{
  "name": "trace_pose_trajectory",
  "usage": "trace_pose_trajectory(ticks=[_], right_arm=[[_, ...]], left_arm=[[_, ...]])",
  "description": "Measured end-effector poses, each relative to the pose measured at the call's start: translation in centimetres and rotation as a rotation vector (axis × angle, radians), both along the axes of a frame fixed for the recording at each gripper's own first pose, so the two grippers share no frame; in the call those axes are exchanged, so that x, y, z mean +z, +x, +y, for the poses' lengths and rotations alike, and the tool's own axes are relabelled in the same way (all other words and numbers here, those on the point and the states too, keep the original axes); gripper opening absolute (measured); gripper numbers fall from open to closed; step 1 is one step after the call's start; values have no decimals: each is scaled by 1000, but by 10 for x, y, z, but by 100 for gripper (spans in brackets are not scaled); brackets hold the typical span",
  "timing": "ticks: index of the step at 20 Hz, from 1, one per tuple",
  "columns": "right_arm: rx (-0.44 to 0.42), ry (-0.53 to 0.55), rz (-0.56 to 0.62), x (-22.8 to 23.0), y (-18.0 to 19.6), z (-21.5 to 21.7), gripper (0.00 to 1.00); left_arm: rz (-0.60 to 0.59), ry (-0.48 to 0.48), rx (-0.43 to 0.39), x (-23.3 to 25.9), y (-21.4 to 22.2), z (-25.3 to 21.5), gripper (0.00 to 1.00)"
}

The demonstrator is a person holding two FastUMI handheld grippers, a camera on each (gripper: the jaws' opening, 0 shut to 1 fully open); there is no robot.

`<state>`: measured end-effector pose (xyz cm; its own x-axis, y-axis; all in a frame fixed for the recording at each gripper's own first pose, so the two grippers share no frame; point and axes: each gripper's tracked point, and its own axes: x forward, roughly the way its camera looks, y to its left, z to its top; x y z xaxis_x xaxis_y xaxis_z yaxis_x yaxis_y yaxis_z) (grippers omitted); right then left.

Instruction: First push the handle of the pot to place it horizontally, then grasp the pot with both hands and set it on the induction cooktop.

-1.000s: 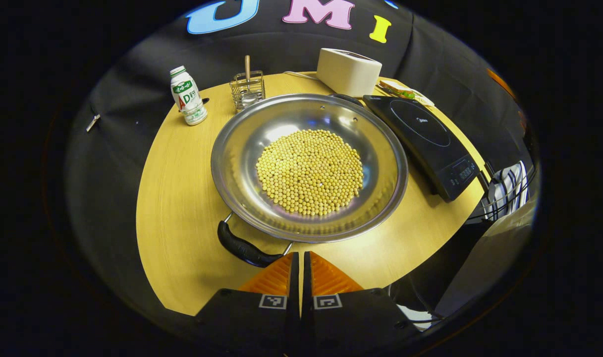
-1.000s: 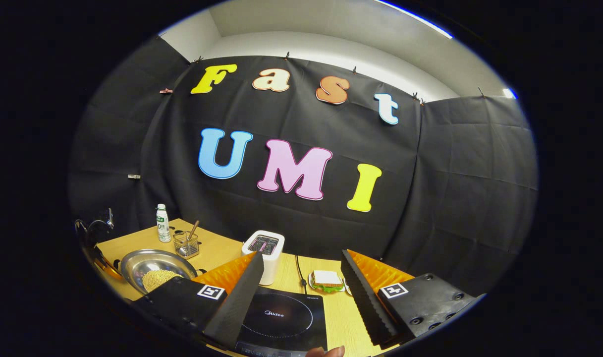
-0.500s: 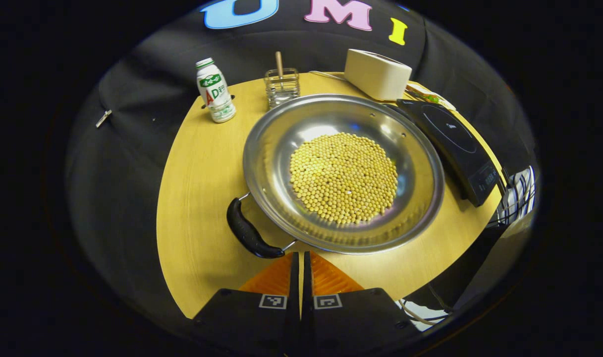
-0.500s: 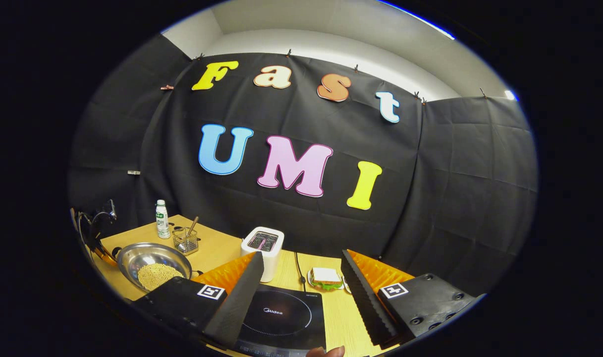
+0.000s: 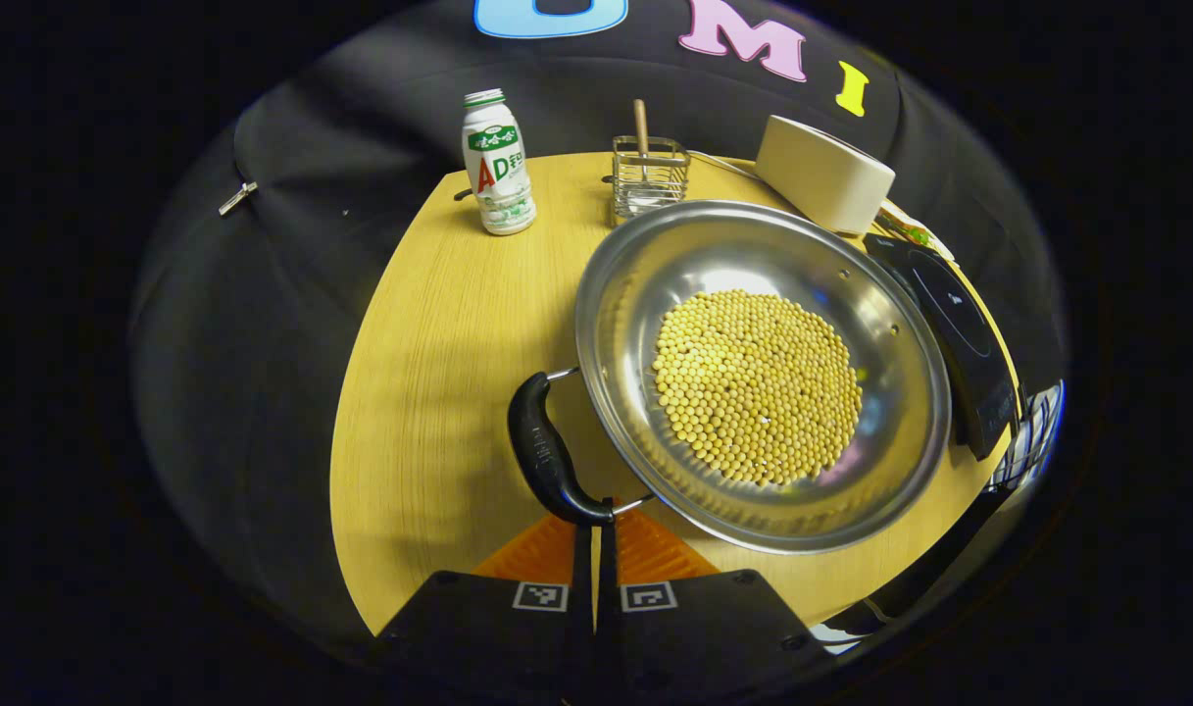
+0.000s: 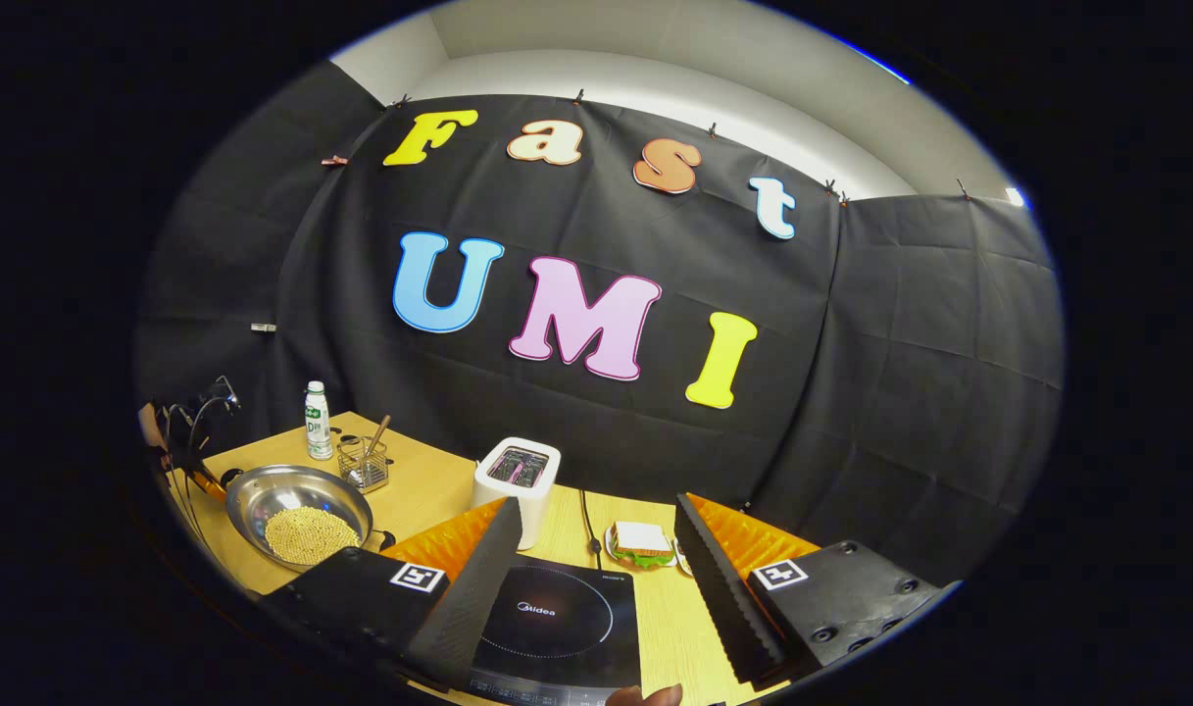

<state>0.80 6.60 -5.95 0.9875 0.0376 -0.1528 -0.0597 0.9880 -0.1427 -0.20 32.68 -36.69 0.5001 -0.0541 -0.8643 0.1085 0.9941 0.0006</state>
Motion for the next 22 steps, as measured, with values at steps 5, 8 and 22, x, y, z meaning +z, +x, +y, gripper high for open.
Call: trace_pose_trajectory(ticks=[5,8,22], right_arm=[[-8,-7,15,-6,2,5,98],[-5,-9,27,-10,2,10,98],[157,67,159,-52,20,83,98]], left_arm=[[11,42,-17,-5,26,19,5],[23,60,-21,-11,35,28,5],[-159,42,64,25,-6,40,70]])
